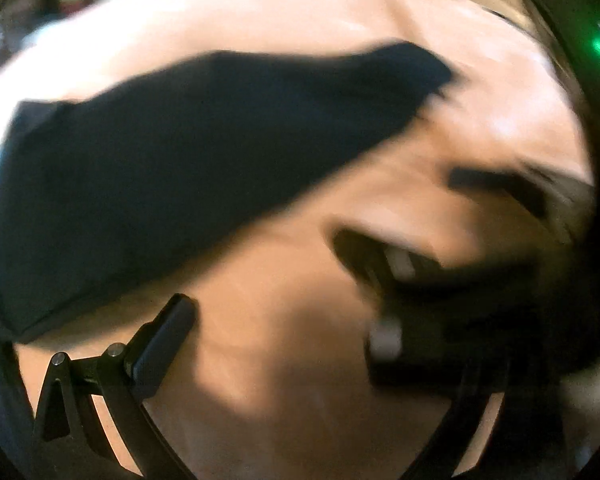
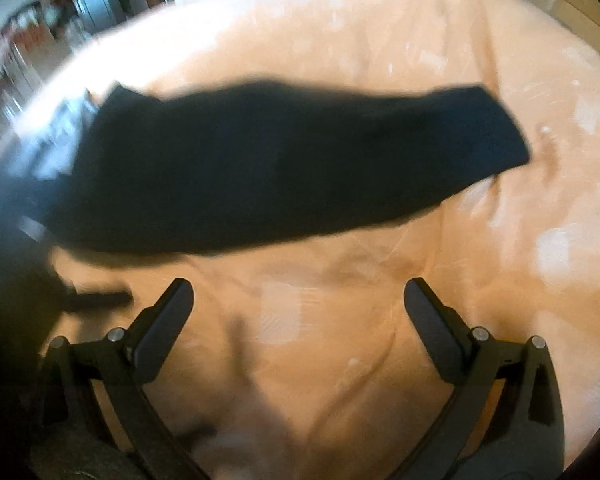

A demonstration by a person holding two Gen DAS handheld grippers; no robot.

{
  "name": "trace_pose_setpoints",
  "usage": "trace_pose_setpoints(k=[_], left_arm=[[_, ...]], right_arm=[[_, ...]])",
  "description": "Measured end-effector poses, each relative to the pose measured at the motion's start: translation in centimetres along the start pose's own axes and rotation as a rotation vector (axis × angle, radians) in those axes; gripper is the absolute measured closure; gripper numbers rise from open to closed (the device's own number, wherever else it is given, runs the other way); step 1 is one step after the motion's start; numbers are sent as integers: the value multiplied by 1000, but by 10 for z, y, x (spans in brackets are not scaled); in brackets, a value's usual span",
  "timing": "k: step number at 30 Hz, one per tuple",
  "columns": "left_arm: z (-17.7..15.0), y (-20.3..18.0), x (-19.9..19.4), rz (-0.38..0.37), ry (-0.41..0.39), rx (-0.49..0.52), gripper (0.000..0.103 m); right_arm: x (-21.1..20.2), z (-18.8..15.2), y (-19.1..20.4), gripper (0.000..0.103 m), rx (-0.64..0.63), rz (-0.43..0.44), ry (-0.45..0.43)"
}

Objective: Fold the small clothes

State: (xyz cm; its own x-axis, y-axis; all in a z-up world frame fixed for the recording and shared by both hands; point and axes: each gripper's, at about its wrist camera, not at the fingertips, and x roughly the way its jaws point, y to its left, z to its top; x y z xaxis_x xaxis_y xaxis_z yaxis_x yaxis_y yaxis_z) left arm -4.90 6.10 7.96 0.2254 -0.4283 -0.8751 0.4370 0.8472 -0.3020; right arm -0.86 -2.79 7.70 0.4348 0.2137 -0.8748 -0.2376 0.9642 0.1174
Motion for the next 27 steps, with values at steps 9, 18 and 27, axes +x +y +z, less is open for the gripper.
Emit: trace_pose_setpoints(k=[9,18,27], left_arm=[[-109,91,-210,-115,-203,-40,0],[-231,240,-383,151,-556,-320,0],[-328,377,-348,588,-298,-409,0]], right_arm=[[-137,-11,97,0,-67,193,-459],[-57,-66,303,0,-121,306,-258],[-20,-145,365,0,-241,116,-80]])
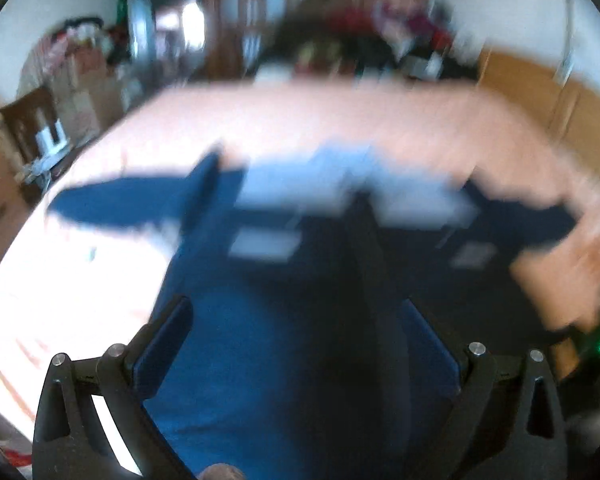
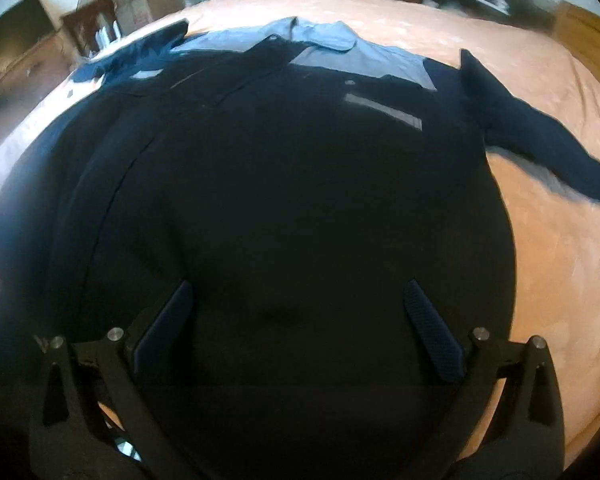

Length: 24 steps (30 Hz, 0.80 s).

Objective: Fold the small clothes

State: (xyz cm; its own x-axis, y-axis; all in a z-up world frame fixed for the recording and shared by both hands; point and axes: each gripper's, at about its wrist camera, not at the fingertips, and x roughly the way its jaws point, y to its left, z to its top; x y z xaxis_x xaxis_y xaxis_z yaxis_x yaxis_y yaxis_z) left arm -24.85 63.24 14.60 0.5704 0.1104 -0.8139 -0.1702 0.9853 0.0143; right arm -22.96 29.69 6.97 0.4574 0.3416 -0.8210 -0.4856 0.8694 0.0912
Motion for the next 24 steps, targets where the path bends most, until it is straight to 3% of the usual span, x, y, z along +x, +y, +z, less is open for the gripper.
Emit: trace_pose_setpoints(k=[2,3,5,12,14,16,18,21,24], left_arm=[[-31,21,43,24,163,-48,0],[-47,29,56,19,200,-67,0],[-61,35,46,-3,104,-22,0],[-52,30,34,-52,123,-45,0],[-44,19,22,-87,96,-43,1],[-29,-1,11,-71,27,3,1],[-9,-19,9,-61,-28,46,1],[19,-43,29,-45,-48,62,0],[35,-65,68,-37,11,79,0]], right_arm=[[-5,-6,-6,0,10,0,-11],[-8,-8,-8,0,13,1,-8],[-14,-10,-14,0,11,-6,8],[-7,-17,-9,0,56,-36,-1],[1,-10,2,0,51,-44,25],[2,0,3,1,75,-53,37],[-9,13,-3,1,130,-70,-36],[-10,34,-19,0,211,-109,-95],[14,46,-33,0,263,-131,-8]])
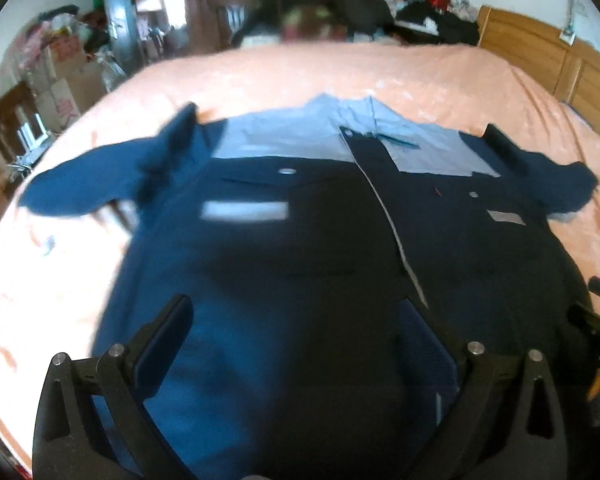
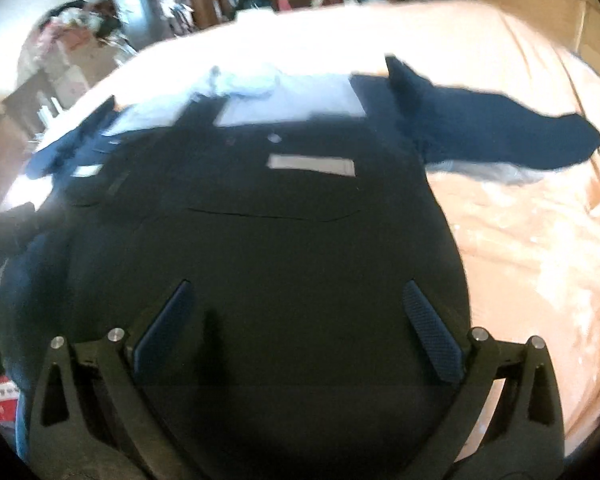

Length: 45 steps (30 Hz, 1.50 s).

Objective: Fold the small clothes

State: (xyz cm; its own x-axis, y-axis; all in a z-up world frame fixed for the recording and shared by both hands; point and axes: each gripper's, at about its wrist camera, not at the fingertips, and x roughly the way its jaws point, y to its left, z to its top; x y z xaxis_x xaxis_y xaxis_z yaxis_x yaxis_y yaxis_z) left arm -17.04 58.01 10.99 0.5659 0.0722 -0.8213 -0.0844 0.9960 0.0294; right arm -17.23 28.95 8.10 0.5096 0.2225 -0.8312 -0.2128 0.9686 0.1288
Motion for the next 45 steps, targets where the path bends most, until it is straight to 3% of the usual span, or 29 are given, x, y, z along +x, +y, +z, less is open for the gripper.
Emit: trace_pose_setpoints(k=[2,4,8,17,20,24,26,30,35,37,45], left_arm=[[-2,-10,26,18,62,23,0],[-12,-14,45,24,90,48,0],[-22,-5,42,-32,17,23,0],[-30,-8,39,-9,-7,36,0],[-28,-7,43,-8,4,36,0],[-17,-11,35,-4,77,38,0],[-11,-14,21,-8,89,29,3],[9,-30,-47,0,-24,14,5],[32,-65,-156,28,-292,68,1],[39,-76,-187,54,-365,75,0],[53,-74,-226,75,-417,22,0]], right_arm=[[19,1,-4,0,27,-1,55],[22,-4,-6,0,34,5,41],[22,-12,-6,0,32,5,-6],[25,-13,-5,0,26,1,-32],[25,-12,-5,0,21,-4,-20],[15,-3,-4,0,19,-17,16],[-4,3,-2,0,46,-12,-22],[-60,20,15,0,35,-7,-132],[-151,44,48,0,-25,19,-340],[-172,47,59,0,-62,6,-385],[-204,53,70,0,-79,19,-451]])
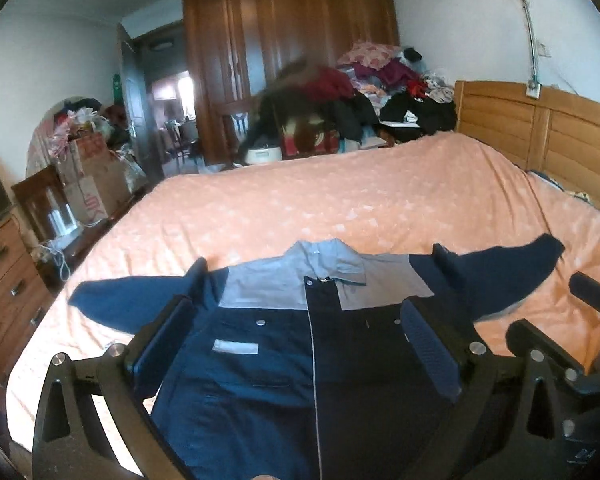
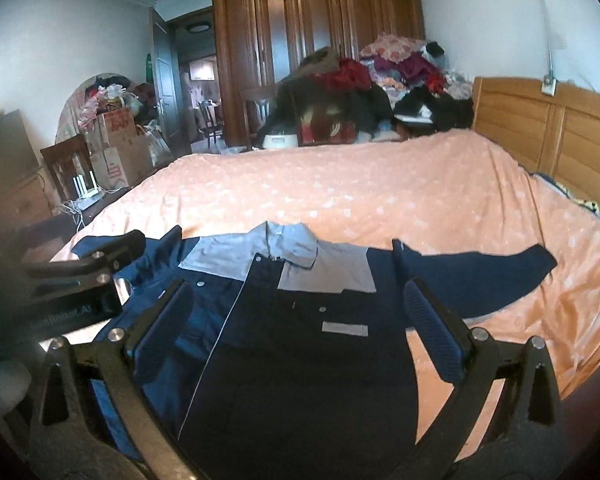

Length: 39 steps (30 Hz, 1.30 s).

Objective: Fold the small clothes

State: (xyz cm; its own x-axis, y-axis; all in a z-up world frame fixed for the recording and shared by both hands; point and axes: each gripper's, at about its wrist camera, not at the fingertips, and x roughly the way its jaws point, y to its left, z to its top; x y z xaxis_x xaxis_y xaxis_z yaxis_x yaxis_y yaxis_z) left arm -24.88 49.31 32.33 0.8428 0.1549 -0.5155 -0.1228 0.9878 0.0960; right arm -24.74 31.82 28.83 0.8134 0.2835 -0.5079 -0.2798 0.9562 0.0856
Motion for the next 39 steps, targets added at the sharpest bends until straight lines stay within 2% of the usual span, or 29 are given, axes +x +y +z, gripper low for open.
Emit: trace_pose_setpoints(k=[8,15,19,22,24,26,29,31,32,33,35,37,39], left_arm=[[3,11,-6,36,23,-15,0],[-4,14,14,67,78,-9,0],[-12,11,36,69,122,-6,0],[-21,8,58,70,146,1,0],[-32,8,79,59,165,7,0],[-52,10,110,56,226,24,0],[-85,19,157,59,335,22,0],[-105,28,184,52,406,-28,1],[-110,32,191,50,417,-51,1],[-113,34,199,49,424,-74,2],[-115,34,210,44,417,-91,2],[-112,30,220,34,407,-94,2],[-107,25,230,14,407,-112,2]], right_arm=[[1,-1,-5,0,18,20,29],[8,-5,-11,0,4,47,34],[23,-9,-29,0,26,73,75],[40,-12,-64,0,81,109,121],[56,-14,-105,0,136,109,159],[70,-15,-156,0,200,82,176],[88,-17,-269,1,352,0,187],[95,-20,-340,7,455,-65,186],[98,-23,-386,13,521,-99,186],[101,-27,-421,26,578,-119,184],[108,-39,-488,39,714,-118,183],[118,-51,-528,41,810,-101,196],[133,-62,-554,42,840,-123,224]])
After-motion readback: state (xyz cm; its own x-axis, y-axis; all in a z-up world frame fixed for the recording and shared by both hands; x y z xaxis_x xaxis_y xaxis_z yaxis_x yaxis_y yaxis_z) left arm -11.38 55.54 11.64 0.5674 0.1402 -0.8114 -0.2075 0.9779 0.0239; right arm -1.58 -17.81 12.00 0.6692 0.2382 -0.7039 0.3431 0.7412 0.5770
